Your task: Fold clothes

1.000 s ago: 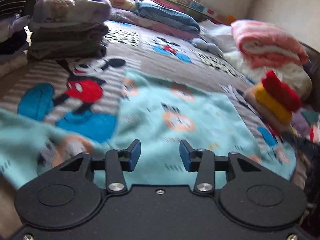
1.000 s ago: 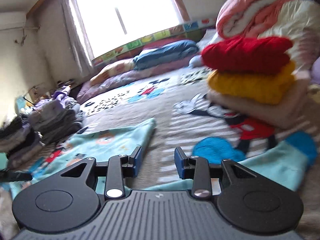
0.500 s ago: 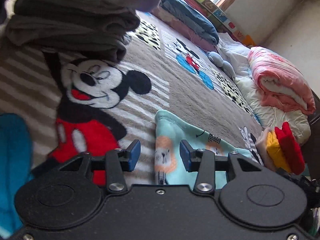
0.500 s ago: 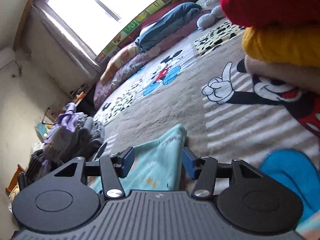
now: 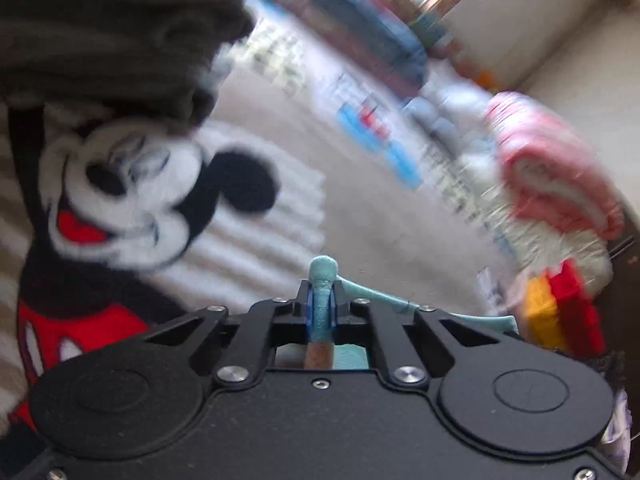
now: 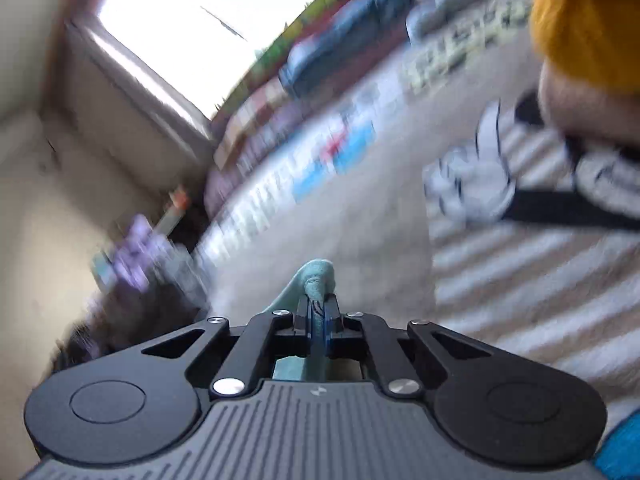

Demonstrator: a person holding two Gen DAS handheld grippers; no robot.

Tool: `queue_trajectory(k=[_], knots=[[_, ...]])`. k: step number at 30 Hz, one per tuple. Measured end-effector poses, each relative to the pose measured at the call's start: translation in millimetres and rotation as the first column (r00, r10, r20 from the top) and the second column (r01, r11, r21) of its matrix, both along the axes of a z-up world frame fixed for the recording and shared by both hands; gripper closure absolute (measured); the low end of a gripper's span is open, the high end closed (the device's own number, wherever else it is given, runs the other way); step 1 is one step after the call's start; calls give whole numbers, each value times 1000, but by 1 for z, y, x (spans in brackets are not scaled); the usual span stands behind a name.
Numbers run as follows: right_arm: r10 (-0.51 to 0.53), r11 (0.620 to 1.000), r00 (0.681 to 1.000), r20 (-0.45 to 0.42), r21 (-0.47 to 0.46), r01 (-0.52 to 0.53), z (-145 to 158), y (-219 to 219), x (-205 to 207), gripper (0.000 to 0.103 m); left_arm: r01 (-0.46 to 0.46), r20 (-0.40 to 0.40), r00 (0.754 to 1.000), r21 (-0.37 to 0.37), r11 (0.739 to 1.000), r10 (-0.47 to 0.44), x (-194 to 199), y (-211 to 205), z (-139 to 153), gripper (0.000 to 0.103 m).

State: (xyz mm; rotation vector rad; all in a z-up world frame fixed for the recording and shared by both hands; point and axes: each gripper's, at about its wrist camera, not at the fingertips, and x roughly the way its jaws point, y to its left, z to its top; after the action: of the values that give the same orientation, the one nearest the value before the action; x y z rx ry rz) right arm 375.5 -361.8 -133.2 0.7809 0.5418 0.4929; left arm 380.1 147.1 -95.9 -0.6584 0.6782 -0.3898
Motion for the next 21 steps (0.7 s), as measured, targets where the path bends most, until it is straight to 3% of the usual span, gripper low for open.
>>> queue_trajectory(k=[1, 7, 11, 13, 14, 16, 19, 21], knots=[[-8, 999, 1000, 16, 36, 7, -4, -6, -2, 95, -1, -1, 1000, -10, 1000, 1, 1, 3, -1, 98], [-11, 1000, 995, -100, -11, 10, -20, -4, 8, 95, -22, -113, 993, -21, 1000, 20, 13, 14, -29, 97], [-40, 994, 987, -158, -110, 22, -22, 6, 11, 98, -43, -169, 985, -40, 998, 35, 17, 20, -38, 88], [-78, 989, 984, -158, -133, 57, -18, 8, 9, 94, -73, -170, 983, -11, 997, 70, 13, 22, -29, 86], [-103, 985, 983, -150, -152, 80, -14, 9, 6, 82, -94, -147, 984, 21, 995, 96, 7, 22, -21, 82], [-156, 964, 983, -100, -231, 129, 3, 11, -5, 69, -126, -80, 988, 101, 987, 135, -8, 19, -2, 80], [-133, 928, 991, 17, -349, 131, 29, 18, -24, 70, -81, 40, 996, 127, 989, 77, -32, 12, 20, 80], [-29, 931, 997, 68, -361, 51, 41, 24, -27, 71, -21, 62, 998, 136, 991, 13, -32, -1, 22, 80]])
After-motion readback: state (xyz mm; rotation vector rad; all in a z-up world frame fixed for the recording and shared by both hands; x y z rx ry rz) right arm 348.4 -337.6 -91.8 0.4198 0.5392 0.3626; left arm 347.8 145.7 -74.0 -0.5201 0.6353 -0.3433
